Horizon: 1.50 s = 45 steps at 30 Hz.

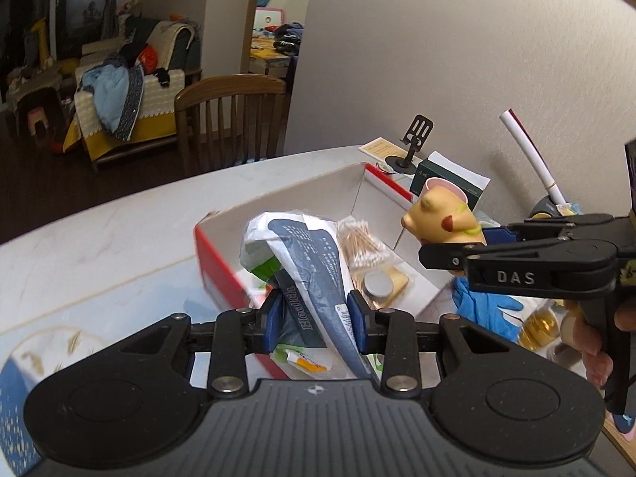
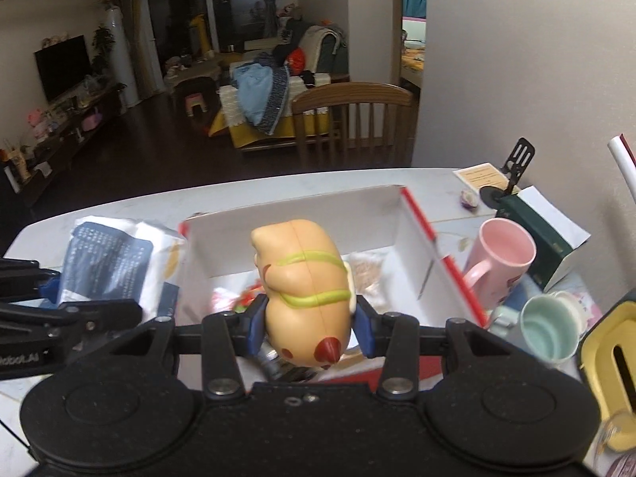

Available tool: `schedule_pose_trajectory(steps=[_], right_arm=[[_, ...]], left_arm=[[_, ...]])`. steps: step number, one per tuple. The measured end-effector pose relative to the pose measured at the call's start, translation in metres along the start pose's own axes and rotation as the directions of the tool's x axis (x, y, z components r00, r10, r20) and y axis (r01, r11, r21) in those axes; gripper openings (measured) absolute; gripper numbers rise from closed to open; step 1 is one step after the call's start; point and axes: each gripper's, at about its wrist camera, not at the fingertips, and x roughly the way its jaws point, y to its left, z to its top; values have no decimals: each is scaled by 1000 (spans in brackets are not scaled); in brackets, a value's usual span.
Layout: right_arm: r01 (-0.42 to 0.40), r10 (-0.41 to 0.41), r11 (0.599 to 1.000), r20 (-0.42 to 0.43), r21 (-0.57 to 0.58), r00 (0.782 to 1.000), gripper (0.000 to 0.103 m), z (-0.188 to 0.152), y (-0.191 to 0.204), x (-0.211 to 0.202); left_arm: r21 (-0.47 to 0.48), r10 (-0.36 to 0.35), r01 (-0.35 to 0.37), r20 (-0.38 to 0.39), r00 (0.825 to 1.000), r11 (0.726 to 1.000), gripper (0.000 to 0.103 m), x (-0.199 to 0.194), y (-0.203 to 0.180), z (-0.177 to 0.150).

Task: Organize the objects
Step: 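Carry the wipes pack with the left tool while the right tool carries the dog toy into the box, then open both tools to release the wipes pack and dog toy in the box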

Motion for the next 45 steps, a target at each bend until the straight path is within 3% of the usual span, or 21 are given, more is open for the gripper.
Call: schedule_pose_trajectory(steps=[14, 22, 30, 36, 45], right_arm=[[18, -22, 999, -104, -38, 994, 44, -7, -28, 69], [0, -11, 997, -134, -82, 991, 44, -17, -28, 87], [-15, 6, 998, -157, -55, 988, 46, -24, -25, 96], [-26, 17, 998, -150, -59, 989, 59, -26, -26, 96], [-33, 28, 999, -139, -36, 990, 63, -25, -29, 91]], left_arm=[[130, 96, -84, -88, 992, 988, 34, 99, -22, 23], [132, 122, -103, -141, 982, 986, 34, 136, -19, 27], [138, 136, -109, -206, 969, 984, 35, 160, -17, 24], [110, 132, -107, -254, 958, 988, 36, 169, -9, 24], [145, 145, -110, -264, 953, 983, 50, 168, -12, 23]])
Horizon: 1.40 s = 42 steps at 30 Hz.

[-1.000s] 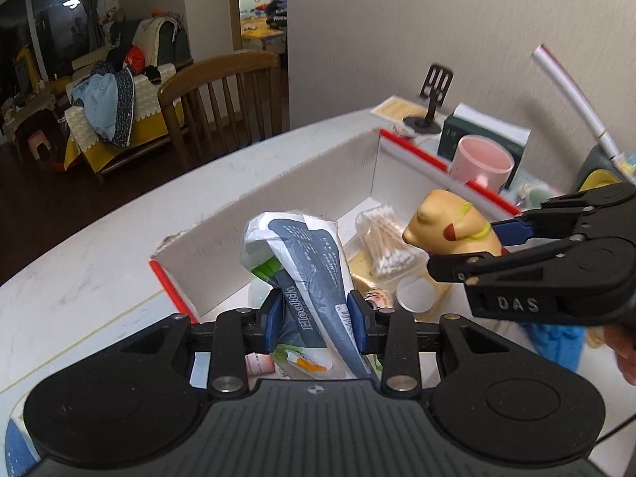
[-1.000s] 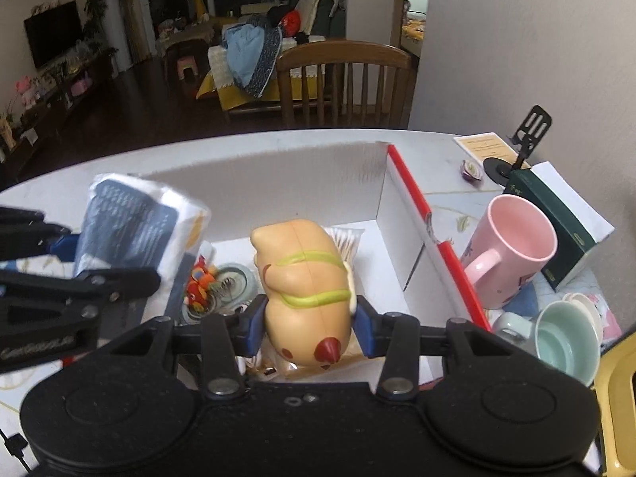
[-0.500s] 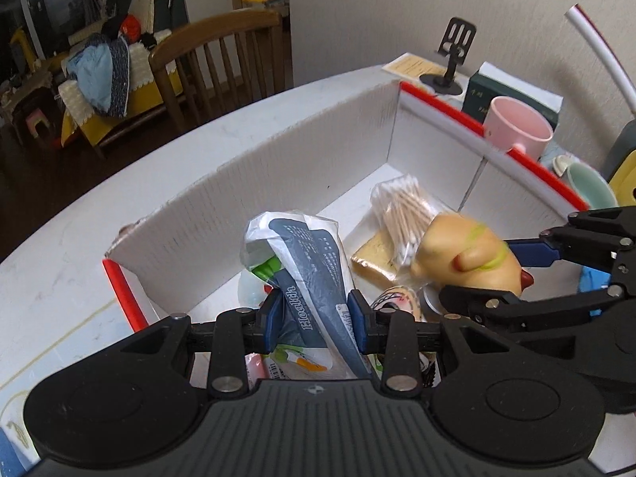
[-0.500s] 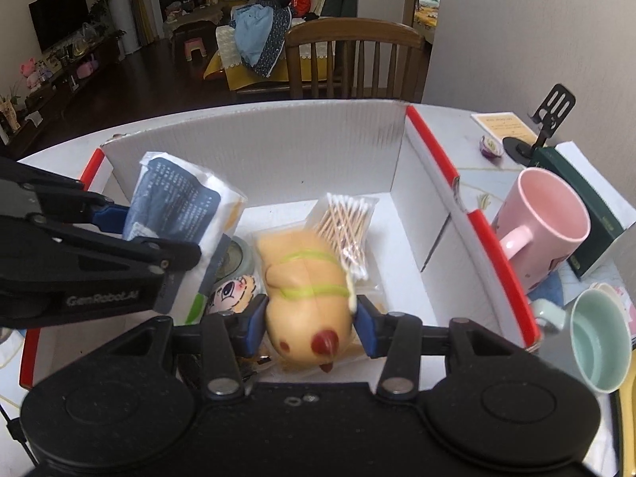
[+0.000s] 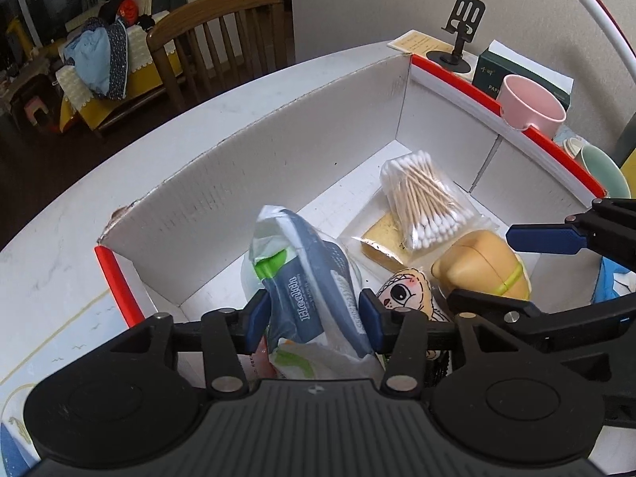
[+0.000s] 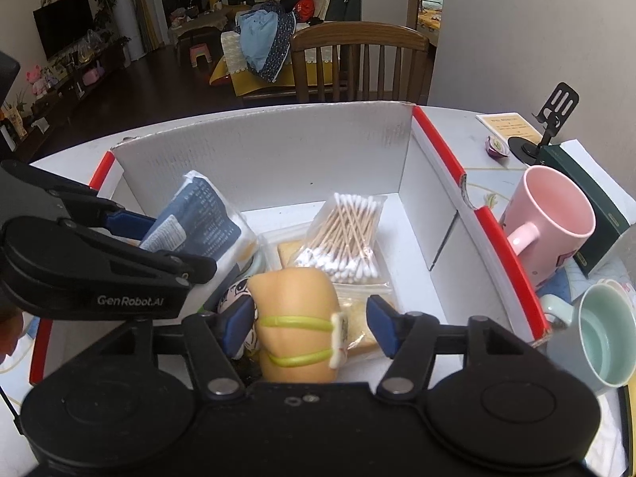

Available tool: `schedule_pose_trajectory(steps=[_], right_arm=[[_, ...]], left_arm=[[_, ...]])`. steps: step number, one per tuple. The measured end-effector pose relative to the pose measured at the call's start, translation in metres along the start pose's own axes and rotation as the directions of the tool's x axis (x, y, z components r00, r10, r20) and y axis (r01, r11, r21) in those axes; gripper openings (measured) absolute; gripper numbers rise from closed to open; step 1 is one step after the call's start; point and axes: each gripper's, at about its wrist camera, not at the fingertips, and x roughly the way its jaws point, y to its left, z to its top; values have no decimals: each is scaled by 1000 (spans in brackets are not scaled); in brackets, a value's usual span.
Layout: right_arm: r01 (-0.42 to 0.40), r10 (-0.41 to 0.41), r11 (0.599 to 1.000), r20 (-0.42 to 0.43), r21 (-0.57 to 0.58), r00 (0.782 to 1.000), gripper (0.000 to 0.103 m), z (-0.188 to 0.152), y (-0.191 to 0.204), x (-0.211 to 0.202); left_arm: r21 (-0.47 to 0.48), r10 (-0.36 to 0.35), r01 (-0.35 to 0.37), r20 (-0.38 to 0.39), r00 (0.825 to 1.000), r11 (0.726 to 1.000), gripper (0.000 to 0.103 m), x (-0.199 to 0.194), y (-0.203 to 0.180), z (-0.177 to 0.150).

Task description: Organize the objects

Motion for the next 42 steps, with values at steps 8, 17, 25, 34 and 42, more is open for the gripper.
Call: schedule_pose_trajectory(steps=[8, 17, 25, 34, 42], right_arm=[[-11, 11, 1000, 34, 9, 999, 68, -4, -3, -19], [-16, 13, 999, 100, 28, 995, 75, -8, 6, -48], [-32, 24, 998, 162, 48, 987, 83, -15, 15, -81], [-82, 60, 994, 264, 73, 963, 102, -31, 30, -123], [-105, 80, 993, 328, 60, 941, 102, -43, 46, -152]], left_arm=[[-65, -49, 51, 38, 998, 997, 64, -14, 8, -4], [-100, -89, 103, 133, 987, 990, 64, -52, 13, -14], [-82, -82, 100, 202, 976, 992, 64, -91, 15, -34], [-92, -75, 105, 280, 957, 990, 64, -132, 21, -65], [-86, -79, 116, 345, 935, 990, 74, -166, 32, -92]])
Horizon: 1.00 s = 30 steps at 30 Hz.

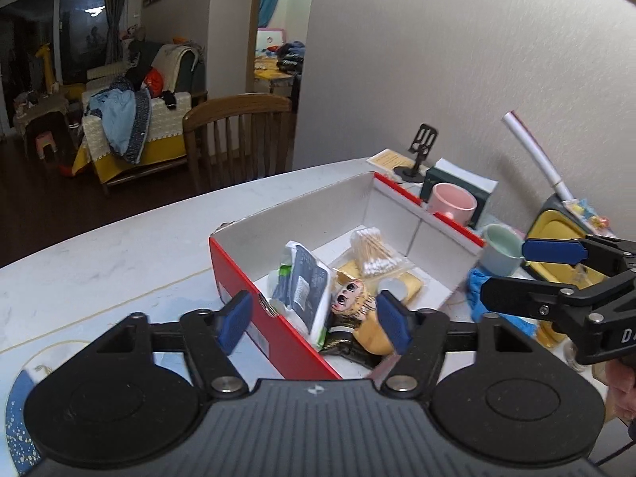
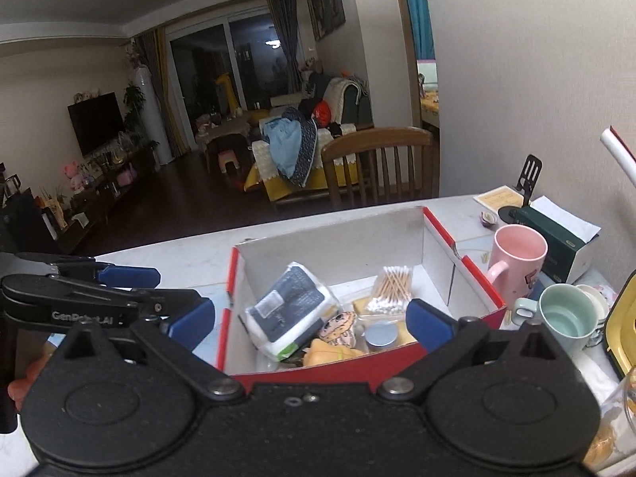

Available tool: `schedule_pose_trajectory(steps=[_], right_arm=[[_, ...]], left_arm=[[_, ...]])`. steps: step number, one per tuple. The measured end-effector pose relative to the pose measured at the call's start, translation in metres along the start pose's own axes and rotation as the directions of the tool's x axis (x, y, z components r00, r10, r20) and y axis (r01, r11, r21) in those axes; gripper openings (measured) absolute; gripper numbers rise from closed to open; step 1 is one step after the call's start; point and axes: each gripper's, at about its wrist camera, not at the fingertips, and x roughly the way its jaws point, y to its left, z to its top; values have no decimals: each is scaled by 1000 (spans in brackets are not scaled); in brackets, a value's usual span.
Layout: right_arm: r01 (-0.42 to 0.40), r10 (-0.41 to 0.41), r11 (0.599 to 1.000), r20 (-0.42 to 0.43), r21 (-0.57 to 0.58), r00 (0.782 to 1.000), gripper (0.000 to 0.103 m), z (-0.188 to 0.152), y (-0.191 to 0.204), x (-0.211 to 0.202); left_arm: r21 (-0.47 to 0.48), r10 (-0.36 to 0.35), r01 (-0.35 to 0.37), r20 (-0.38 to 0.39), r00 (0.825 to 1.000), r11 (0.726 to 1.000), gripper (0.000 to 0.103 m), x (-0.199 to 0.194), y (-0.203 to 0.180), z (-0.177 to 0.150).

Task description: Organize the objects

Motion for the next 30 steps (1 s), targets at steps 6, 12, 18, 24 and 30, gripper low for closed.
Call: schedule_pose_trajectory(steps=[6, 12, 18, 24, 30], right_arm=[[-3, 4, 1000, 13, -22, 1000, 103, -7, 17, -15], [1, 1, 999, 26, -46, 1000, 103, -13, 31, -26], [14, -11, 998, 40, -65, 999, 103, -16, 37, -33], [18, -16, 999, 41, -47, 999, 103, -19, 33, -33], [23, -22, 999, 35, -29, 999, 103, -21, 31, -31]], left_arm=[[20, -13, 12, 32, 999, 1000, 85, -22, -2, -9], [5, -30, 30, 31, 999, 1000, 101, -33, 0, -19], [-16, -24, 24, 45, 999, 1000, 103, -42, 4, -28], [23, 2, -4, 79, 997, 1000, 103, -53, -2, -35], [24, 36, -38, 86, 996, 999, 103, -55, -4, -37]])
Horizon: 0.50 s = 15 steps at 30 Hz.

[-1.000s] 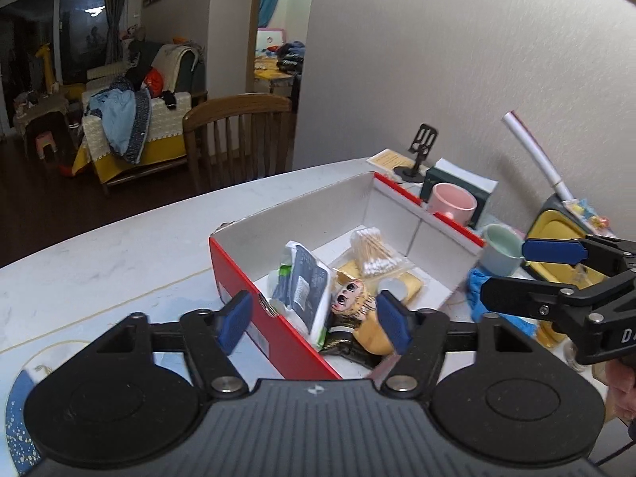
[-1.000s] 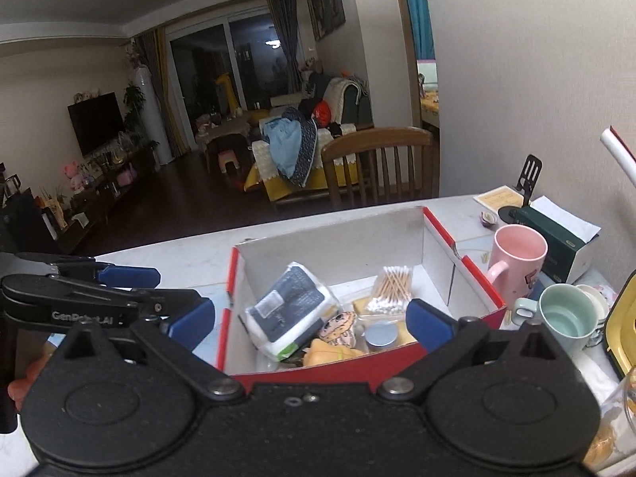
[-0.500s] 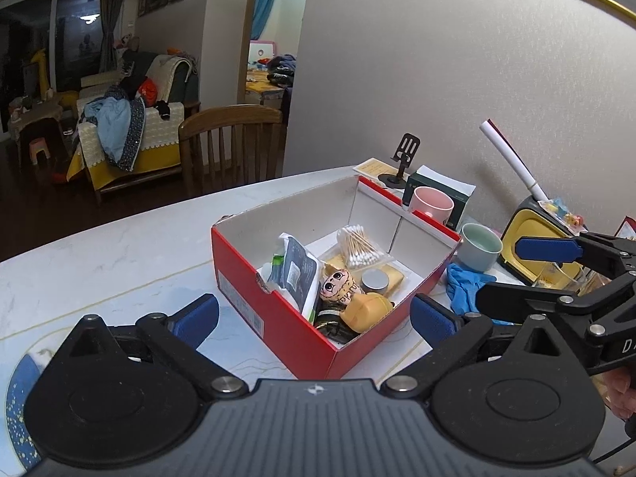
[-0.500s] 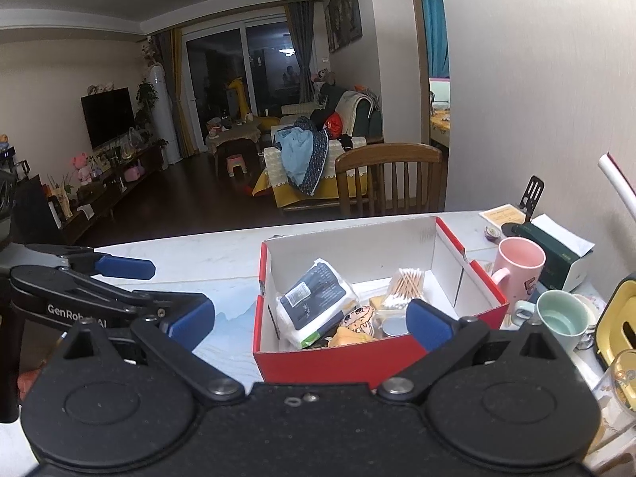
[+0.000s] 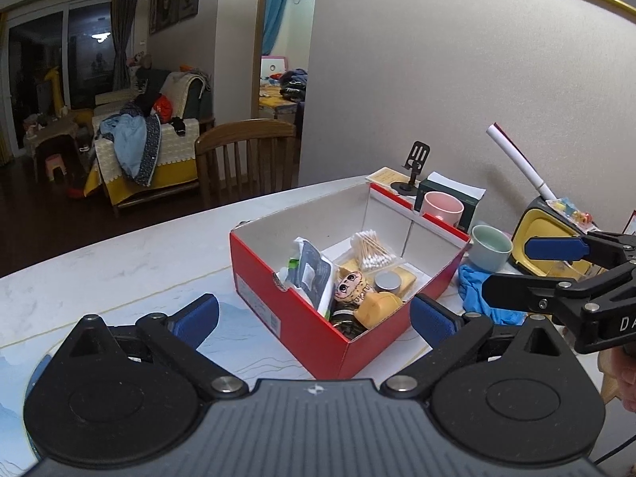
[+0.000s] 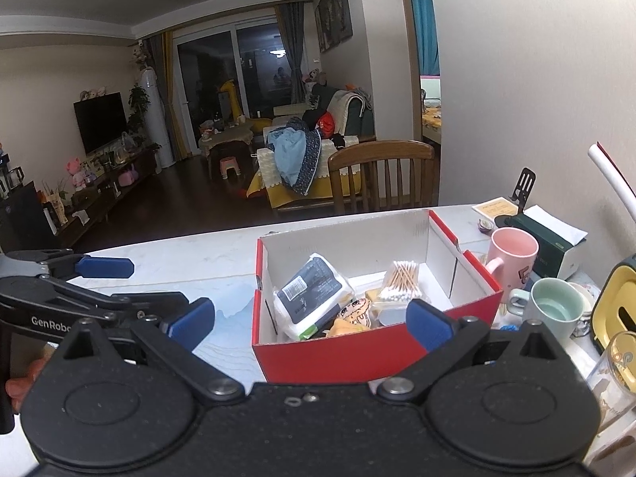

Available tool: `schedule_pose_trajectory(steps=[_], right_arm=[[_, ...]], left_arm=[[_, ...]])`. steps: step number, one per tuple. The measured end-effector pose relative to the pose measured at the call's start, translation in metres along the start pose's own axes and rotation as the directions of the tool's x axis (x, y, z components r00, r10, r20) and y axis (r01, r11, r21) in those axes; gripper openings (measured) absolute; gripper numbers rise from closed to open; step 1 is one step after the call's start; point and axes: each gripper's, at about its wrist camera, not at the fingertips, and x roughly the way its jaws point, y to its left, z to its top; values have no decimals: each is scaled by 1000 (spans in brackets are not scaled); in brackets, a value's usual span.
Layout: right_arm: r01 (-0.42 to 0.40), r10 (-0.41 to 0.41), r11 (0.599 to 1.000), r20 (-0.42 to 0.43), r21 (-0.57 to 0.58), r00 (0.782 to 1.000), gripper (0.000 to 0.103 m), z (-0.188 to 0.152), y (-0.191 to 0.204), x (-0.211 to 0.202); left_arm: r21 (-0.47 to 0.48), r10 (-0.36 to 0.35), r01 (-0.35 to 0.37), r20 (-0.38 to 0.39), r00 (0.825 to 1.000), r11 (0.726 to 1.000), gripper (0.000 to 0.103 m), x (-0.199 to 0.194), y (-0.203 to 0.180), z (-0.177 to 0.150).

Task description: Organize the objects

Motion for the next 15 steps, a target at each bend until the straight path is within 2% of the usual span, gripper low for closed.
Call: schedule_pose_trajectory(steps=[5, 15], right_arm=[[10, -10, 1000, -7, 10, 1000, 103, -4, -2, 2], [54, -53, 998, -39, 26, 998, 103, -20, -10, 8]], left_arm=[[22, 12, -12, 3, 1000, 1000, 103, 1, -3, -3], [2, 6, -6, -9, 1000, 1000, 103, 4, 0, -5]])
